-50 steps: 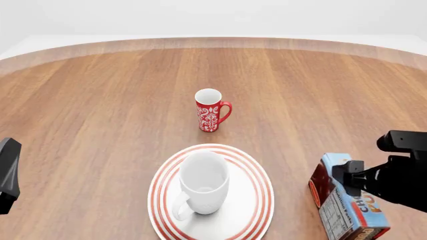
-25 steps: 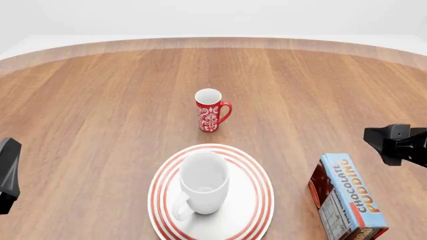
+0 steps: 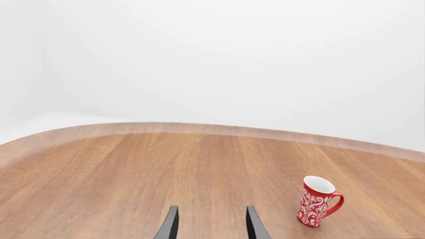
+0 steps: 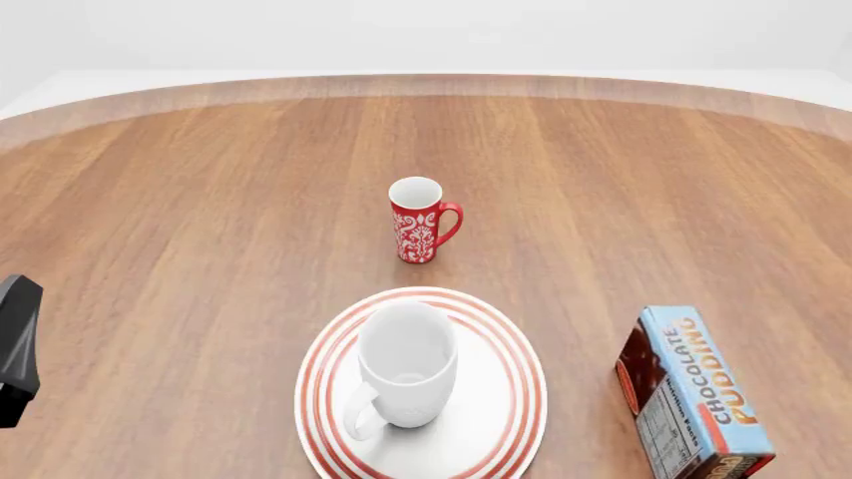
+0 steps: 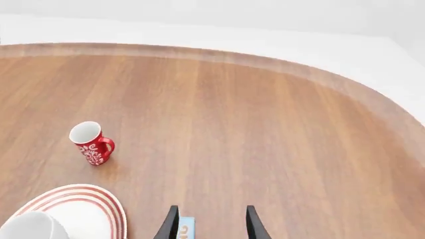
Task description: Pick up the white mug and put it on the plate, and put the chocolate pudding to the right of the plate.
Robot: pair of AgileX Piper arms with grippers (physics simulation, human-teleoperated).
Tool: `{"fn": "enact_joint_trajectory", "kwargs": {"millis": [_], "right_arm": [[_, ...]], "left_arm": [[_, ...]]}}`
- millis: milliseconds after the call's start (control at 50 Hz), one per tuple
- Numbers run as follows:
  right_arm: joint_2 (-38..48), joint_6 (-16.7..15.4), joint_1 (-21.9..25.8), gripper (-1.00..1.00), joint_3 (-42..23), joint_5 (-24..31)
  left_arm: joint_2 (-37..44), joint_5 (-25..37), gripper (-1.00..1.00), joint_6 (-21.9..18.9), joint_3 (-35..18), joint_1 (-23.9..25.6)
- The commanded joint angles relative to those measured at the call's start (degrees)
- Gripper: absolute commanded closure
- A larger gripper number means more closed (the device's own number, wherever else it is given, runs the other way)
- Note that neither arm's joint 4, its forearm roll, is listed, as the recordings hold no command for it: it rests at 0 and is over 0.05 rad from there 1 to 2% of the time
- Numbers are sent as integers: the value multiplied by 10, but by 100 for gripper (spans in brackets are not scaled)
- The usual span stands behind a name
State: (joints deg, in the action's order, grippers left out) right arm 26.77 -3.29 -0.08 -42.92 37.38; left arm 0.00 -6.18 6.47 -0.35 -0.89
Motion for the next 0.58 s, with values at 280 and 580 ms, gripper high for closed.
{"fn": "enact_joint_trajectory", "kwargs": {"millis": [280, 580], "right_arm": [[-185, -79, -42, -100, -27, -45], [-268, -87, -61, -100, -37, -100]], "left_arm": [[0, -1, -100, -13, -2, 8], [0, -3, -100, -29, -2, 17]]}}
